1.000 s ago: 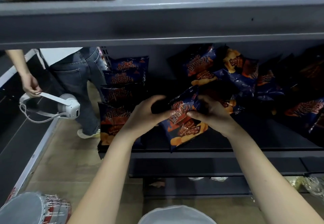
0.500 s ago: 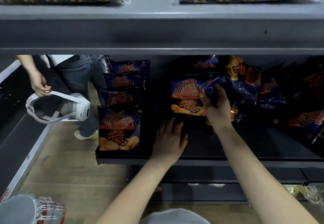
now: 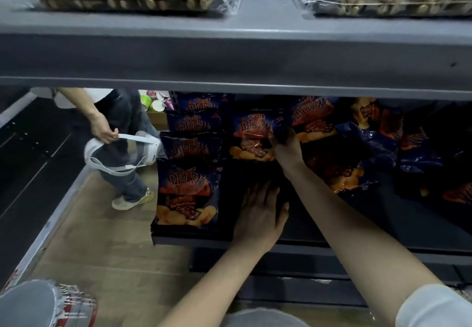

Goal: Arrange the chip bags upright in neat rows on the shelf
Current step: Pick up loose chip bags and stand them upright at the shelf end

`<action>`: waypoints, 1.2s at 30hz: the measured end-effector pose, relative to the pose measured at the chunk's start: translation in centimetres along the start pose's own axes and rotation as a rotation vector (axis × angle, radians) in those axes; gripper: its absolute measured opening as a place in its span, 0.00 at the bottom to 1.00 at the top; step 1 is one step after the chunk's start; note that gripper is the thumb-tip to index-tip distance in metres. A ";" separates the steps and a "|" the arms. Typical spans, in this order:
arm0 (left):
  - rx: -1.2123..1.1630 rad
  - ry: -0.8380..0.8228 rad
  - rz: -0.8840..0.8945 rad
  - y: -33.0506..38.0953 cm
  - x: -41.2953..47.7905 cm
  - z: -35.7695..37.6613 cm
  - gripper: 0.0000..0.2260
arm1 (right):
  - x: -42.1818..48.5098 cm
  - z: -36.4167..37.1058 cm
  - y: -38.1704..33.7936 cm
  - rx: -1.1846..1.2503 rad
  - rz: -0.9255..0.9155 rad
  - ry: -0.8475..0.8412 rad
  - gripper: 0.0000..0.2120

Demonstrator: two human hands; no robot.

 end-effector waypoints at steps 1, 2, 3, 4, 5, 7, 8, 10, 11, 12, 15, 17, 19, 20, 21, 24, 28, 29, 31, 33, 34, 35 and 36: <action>0.001 0.001 0.004 0.0 0.0 0.0 0.22 | 0.3 0.1 0.1 -0.002 0.001 0.014 0.22; 0.000 0.000 0.008 0.0 0.0 0.0 0.22 | 0.6 0.3 0.1 -0.001 0.000 0.027 0.22; 0.002 -0.006 0.011 0.0 0.1 0.0 0.22 | 0.9 0.4 0.1 0.004 -0.001 0.039 0.23; 0.009 -0.015 0.014 0.0 0.1 0.0 0.22 | 1.1 0.5 0.1 0.006 -0.002 0.051 0.24; 0.015 -0.023 0.016 0.0 0.1 0.0 0.22 | 1.4 0.5 0.1 0.001 -0.006 0.065 0.25; 0.019 -0.032 0.018 0.0 0.1 0.1 0.22 | 1.8 0.3 0.0 -0.025 -0.020 0.110 0.25; 0.019 -0.035 0.018 -0.1 0.1 0.1 0.22 | 2.0 0.2 0.0 -0.048 -0.026 0.136 0.26; 0.016 -0.036 0.023 -0.1 0.1 0.0 0.22 | 2.3 0.1 -0.1 -0.111 -0.024 0.172 0.26; 0.013 -0.033 0.026 0.0 0.1 0.0 0.22 | 2.4 0.2 -0.2 -0.139 -0.015 0.177 0.26; 0.010 -0.029 0.028 0.0 0.1 0.0 0.22 | 2.4 0.2 -0.3 -0.166 -0.003 0.177 0.27; 0.008 -0.023 0.028 0.0 0.2 -0.1 0.22 | 2.4 0.3 -0.5 -0.293 0.039 0.171 0.27; 0.011 -0.022 0.028 -0.1 0.2 -0.1 0.21 | 2.2 0.2 -0.8 -0.376 0.035 0.157 0.27; 0.013 -0.015 0.029 0.0 0.1 0.0 0.21 | 1.9 0.1 -1.0 -0.409 0.021 0.139 0.27; 0.011 -0.009 0.029 0.0 0.1 -0.1 0.21 | 1.6 0.1 -1.2 -0.419 0.017 0.134 0.26; 0.010 -0.004 0.029 0.0 0.0 -0.1 0.21 | 1.4 0.1 -1.4 -0.420 0.014 0.131 0.25; 0.017 0.000 0.032 0.0 0.0 -0.1 0.21 | 0.3 -0.2 -2.1 -0.348 -0.002 0.113 0.21; 0.018 -0.002 0.016 0.0 -0.1 0.0 0.20 | -1.1 -1.2 -2.9 -0.273 -0.024 0.078 0.17; 0.023 -0.007 0.012 0.0 -0.1 0.0 0.21 | -1.4 -1.5 -3.0 -0.267 -0.031 0.076 0.16; 0.039 -0.021 0.009 0.0 -0.1 0.1 0.21 | -2.0 -2.4 -3.2 -0.293 -0.053 0.072 0.15; 0.048 -0.026 0.006 -0.1 -0.1 0.2 0.21 | -3.1 -3.4 -3.4 -0.348 -0.137 0.074 0.17; 0.049 -0.028 0.003 -0.1 -0.1 0.2 0.21 | -3.9 -3.8 -3.6 -0.390 -0.228 0.073 0.18; 0.048 -0.030 -0.001 -0.1 -0.1 0.2 0.21 | -4.8 -4.0 -3.8 -0.447 -0.336 0.056 0.18; 0.047 -0.034 -0.005 0.0 -0.1 0.2 0.21 | -5.5 -4.1 -3.8 -0.512 -0.431 0.019 0.17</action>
Point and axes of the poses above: each hand's wrist, its own x-axis towards the middle knuckle, its own z-axis out of the palm, y = z × x, the point moved 3 cm from there along x, towards the middle knuckle, and after that the axes turned 10 degrees about x, right-handed, at the moved point
